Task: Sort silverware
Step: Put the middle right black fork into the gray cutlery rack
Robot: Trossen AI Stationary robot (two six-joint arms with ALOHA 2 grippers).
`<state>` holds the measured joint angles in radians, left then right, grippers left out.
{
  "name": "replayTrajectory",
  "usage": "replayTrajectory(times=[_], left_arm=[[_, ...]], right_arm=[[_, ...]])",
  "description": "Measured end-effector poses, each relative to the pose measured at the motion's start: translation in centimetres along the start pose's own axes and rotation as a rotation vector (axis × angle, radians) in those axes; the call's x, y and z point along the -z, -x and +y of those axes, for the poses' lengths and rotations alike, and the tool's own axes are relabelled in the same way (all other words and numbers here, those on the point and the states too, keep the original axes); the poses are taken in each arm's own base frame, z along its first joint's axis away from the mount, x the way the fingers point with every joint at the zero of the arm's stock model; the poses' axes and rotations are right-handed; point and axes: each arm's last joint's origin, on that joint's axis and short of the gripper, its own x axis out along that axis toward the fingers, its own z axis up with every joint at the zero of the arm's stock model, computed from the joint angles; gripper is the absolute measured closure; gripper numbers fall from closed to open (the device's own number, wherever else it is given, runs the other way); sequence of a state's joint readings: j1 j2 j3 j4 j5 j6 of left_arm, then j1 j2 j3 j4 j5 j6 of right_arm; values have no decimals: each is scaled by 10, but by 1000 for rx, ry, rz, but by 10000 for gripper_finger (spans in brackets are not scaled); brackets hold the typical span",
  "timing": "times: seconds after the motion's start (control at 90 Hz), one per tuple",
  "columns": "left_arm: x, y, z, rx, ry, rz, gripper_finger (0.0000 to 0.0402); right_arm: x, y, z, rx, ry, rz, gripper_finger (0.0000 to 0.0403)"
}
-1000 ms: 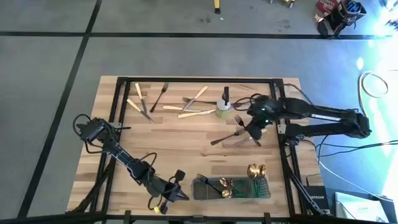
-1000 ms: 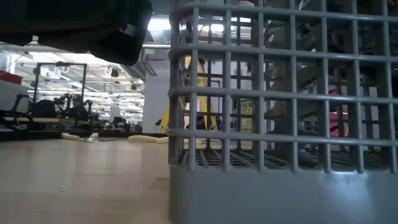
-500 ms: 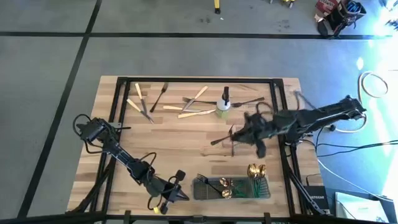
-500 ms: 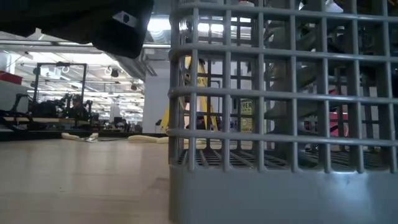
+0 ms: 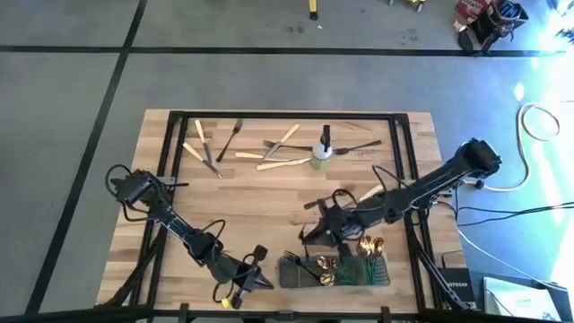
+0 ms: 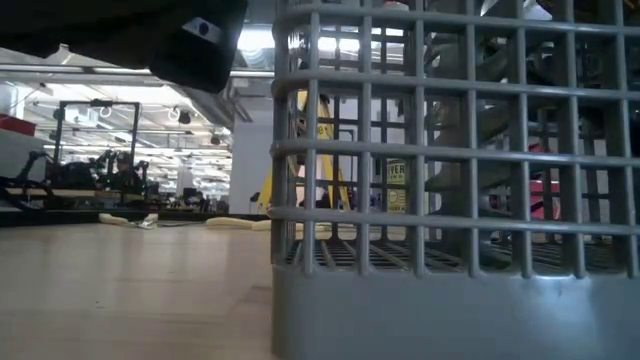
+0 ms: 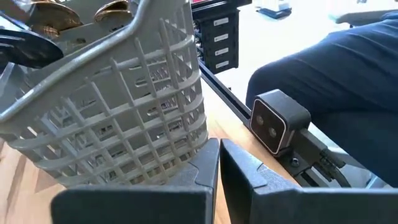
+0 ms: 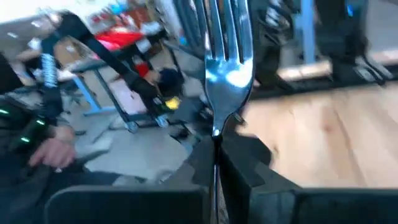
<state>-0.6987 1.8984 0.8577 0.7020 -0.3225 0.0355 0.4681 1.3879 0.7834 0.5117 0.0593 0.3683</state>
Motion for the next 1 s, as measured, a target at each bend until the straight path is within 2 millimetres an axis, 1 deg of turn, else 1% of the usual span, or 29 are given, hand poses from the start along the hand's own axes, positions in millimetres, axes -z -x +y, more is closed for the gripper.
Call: replayTrajectory(times=[0.133,0.2,0.278,0.378,0.533,0.656,0.822,0.911,1.0], left_arm=[[0,0,0,0,6,1,402],[0,0,0,0,10,0,402],[0,0,0,-1,11,1,402],[0,0,0,0,12,0,402],[-1,0,-1,1,21,-8,402],[-3,0,0,1,18,-24,402],[-3,0,0,1,19,-23,402],[-2,0,-1,2,24,-22,402],[-2,0,-1,2,25,-22,402]], right_arm=[[-1,0,13,-59,-1,-46,403],[2,0,19,-66,-1,-41,403],[13,-1,22,-7,9,19,403],[33,-7,20,108,25,95,402],[40,-13,19,89,16,103,390],[43,-14,19,86,10,121,361],[41,-13,21,53,-11,123,299],[37,-10,23,28,-18,115,268],[30,-6,25,3,-27,99,245]])
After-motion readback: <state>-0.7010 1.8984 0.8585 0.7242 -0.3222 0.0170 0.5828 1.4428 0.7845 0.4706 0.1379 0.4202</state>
